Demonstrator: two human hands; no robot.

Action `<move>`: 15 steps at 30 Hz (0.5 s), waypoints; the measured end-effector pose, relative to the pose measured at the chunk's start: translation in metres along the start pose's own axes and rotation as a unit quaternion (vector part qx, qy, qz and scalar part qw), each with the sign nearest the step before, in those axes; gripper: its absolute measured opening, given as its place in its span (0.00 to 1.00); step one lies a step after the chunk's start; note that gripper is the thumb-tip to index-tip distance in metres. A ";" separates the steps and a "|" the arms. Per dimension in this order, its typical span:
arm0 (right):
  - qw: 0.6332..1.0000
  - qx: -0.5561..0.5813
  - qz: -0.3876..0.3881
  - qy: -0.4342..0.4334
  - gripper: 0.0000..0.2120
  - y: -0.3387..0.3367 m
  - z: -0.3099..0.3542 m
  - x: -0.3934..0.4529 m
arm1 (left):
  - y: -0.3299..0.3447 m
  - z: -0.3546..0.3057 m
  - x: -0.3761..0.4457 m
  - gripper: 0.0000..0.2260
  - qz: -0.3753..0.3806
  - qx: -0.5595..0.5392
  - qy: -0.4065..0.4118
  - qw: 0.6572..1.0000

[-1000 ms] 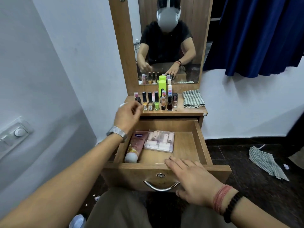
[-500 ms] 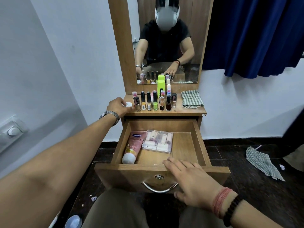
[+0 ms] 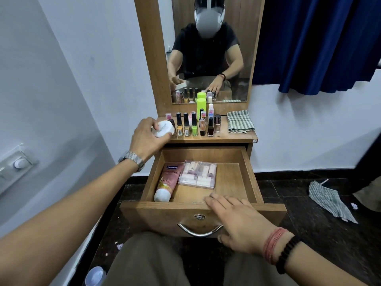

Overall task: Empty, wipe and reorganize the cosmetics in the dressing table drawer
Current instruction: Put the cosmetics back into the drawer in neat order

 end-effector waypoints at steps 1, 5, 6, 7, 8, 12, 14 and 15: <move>1.000 0.000 0.000 0.000 0.41 0.000 0.000 0.000 | 0.004 -0.008 -0.009 0.17 0.030 0.003 0.036 0.999; 1.000 0.004 0.004 0.002 0.41 -0.002 0.001 -0.001 | 0.032 -0.022 -0.041 0.20 0.161 0.043 0.125 0.978; 1.000 0.003 0.005 0.003 0.41 -0.001 0.001 -0.001 | 0.039 -0.021 -0.046 0.20 0.180 0.049 0.123 0.975; 1.000 0.002 0.005 0.003 0.41 -0.001 0.001 -0.001 | 0.046 -0.021 -0.050 0.20 0.196 0.052 0.117 0.972; 1.000 0.001 0.005 0.003 0.41 -0.001 0.001 -0.001 | 0.054 -0.019 -0.052 0.19 0.211 0.056 0.108 0.970; 1.000 0.005 0.000 0.000 0.41 -0.001 0.001 -0.001 | 0.089 -0.012 -0.056 0.18 0.281 0.096 0.105 0.949; 1.000 0.007 -0.003 -0.001 0.41 0.000 0.000 -0.001 | 0.105 -0.005 -0.054 0.18 0.312 0.130 0.106 0.935; 1.000 0.008 -0.004 -0.001 0.41 0.000 0.000 -0.001 | 0.112 -0.001 -0.053 0.19 0.322 0.144 0.101 0.930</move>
Point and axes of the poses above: each hand's wrist, its own x-axis towards the middle knuckle, its own y-axis out of the palm, z = x × y, the point moved 5 cm from there along x, towards the middle knuckle, and after that the axes turned 10 degrees about -x, right-handed, at the moved point
